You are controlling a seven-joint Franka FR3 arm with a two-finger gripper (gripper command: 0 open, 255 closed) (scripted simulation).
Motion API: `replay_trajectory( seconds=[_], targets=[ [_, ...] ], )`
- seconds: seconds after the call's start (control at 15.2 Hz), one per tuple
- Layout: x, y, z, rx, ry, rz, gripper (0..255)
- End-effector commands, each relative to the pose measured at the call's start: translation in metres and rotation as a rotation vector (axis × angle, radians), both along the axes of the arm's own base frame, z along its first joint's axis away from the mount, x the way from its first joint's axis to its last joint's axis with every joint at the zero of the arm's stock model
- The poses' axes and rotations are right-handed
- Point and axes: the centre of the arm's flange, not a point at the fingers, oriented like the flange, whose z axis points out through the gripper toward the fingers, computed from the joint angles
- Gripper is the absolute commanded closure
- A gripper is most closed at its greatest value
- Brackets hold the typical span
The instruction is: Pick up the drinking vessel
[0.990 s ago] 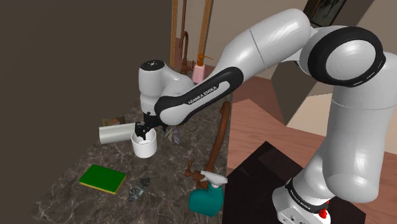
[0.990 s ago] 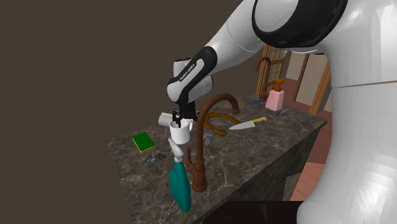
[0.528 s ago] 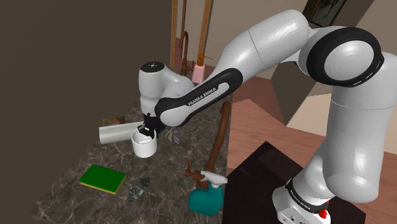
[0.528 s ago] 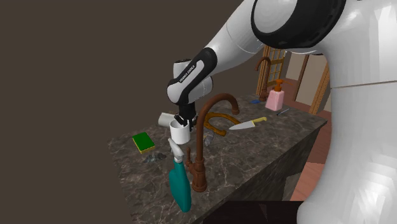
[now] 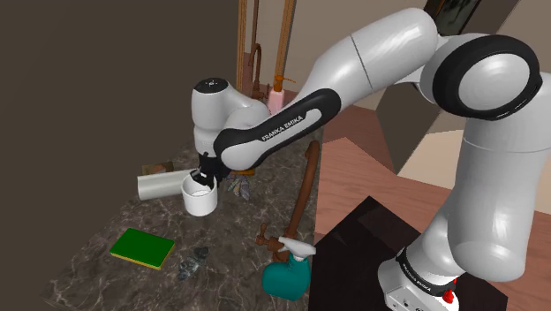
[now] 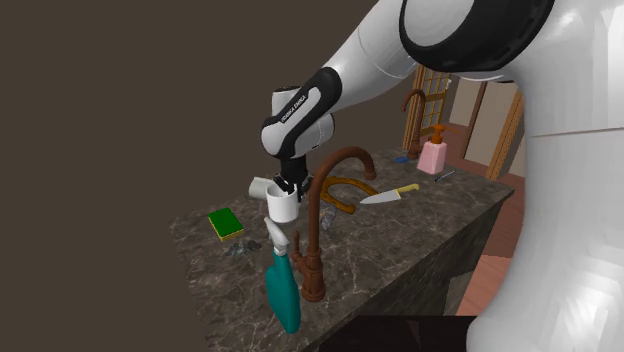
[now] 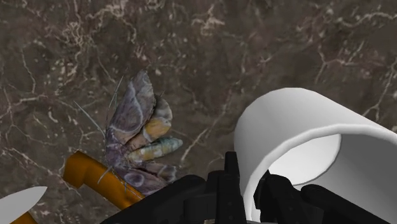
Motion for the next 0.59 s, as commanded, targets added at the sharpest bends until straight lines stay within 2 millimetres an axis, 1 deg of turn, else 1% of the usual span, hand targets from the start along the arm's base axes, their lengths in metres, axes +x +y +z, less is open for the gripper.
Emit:
replay_trajectory(
  seconds=[0.0,0.53],
  targets=[
    [0.000,0.000,0.011,0.000,0.000,0.000,255],
    [0.000,0.000,0.053,0.000,0.000,0.000,255]
  ],
)
